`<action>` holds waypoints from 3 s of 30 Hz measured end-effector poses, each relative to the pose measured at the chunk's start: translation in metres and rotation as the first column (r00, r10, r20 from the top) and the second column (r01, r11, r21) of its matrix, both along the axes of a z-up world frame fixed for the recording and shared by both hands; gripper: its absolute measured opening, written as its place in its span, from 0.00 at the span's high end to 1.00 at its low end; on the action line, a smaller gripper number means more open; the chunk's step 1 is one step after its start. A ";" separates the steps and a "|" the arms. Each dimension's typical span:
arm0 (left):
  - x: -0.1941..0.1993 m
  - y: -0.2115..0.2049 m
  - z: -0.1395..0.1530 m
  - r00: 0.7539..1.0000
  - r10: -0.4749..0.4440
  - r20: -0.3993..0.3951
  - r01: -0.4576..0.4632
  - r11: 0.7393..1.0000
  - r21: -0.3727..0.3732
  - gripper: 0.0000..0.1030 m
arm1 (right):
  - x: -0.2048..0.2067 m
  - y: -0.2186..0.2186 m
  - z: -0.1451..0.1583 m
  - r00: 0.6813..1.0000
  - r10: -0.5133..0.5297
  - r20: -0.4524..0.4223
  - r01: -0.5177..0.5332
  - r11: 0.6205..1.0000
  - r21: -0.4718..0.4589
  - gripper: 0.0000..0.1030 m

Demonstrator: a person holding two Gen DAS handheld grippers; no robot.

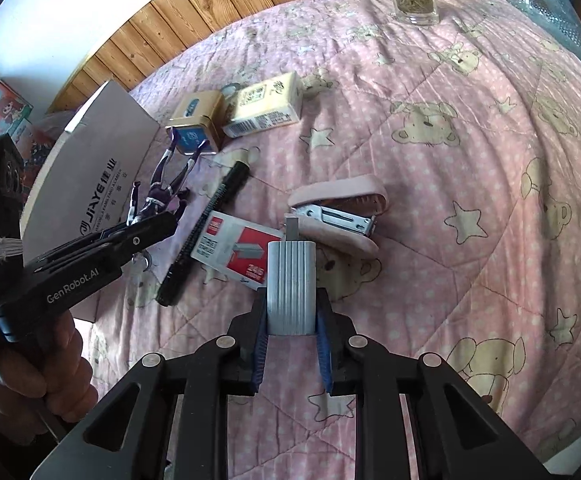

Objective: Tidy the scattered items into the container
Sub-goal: 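Lift the purple figure with the left gripper and carry it over the box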

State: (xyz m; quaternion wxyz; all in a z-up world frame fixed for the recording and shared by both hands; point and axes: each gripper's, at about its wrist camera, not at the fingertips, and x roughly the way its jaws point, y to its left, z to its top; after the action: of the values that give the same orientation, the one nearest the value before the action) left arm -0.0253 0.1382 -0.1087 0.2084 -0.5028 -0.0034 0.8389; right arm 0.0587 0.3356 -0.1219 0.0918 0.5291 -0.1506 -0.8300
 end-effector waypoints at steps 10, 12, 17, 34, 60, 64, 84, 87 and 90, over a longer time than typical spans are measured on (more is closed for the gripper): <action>0.004 -0.003 0.025 0.999 0.015 -0.032 -0.013 0.998 0.060 0.79 | -0.017 -0.023 0.021 0.999 -0.003 -0.053 0.003 1.000 0.000 0.78; 0.005 -0.004 0.033 0.999 0.015 -0.044 -0.012 0.997 0.076 0.79 | -0.012 -0.026 0.027 0.998 -0.001 -0.060 0.001 1.000 -0.005 0.78; 0.009 -0.008 0.047 0.998 0.017 -0.061 -0.010 0.993 0.115 0.79 | -0.013 -0.033 0.035 0.997 0.005 -0.077 -0.007 1.000 -0.017 0.78; 0.009 -0.044 0.074 0.993 0.094 -0.071 -0.078 0.977 0.196 0.79 | -0.020 -0.066 0.060 0.990 0.053 -0.133 -0.061 0.997 -0.057 0.78; 0.003 -0.102 0.121 0.973 0.201 -0.110 -0.154 0.929 0.336 0.79 | -0.035 -0.130 0.093 0.963 0.168 -0.210 -0.180 0.983 -0.040 0.78; 0.002 -0.114 0.128 0.969 0.220 -0.117 -0.165 0.918 0.360 0.79 | -0.040 -0.143 0.099 0.958 0.188 -0.216 -0.199 0.979 -0.030 0.78; -0.021 -0.186 0.159 0.935 0.325 -0.141 -0.239 0.872 0.426 0.79 | -0.070 -0.197 0.134 0.926 0.262 -0.273 -0.270 0.963 0.006 0.78; -0.024 -0.194 0.158 0.933 0.336 -0.131 -0.251 0.865 0.434 0.79 | -0.075 -0.204 0.135 0.923 0.272 -0.272 -0.281 0.960 0.006 0.78; -0.029 -0.201 0.157 0.929 0.349 -0.121 -0.266 0.860 0.436 0.79 | -0.080 -0.212 0.138 0.918 0.286 -0.273 -0.295 0.955 0.009 0.78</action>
State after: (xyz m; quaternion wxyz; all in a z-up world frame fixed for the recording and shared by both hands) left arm -0.0545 -0.0630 0.0480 0.1716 -0.3552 -0.2401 0.8870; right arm -0.0213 0.1233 0.0157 0.2423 0.4252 -0.0700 -0.8692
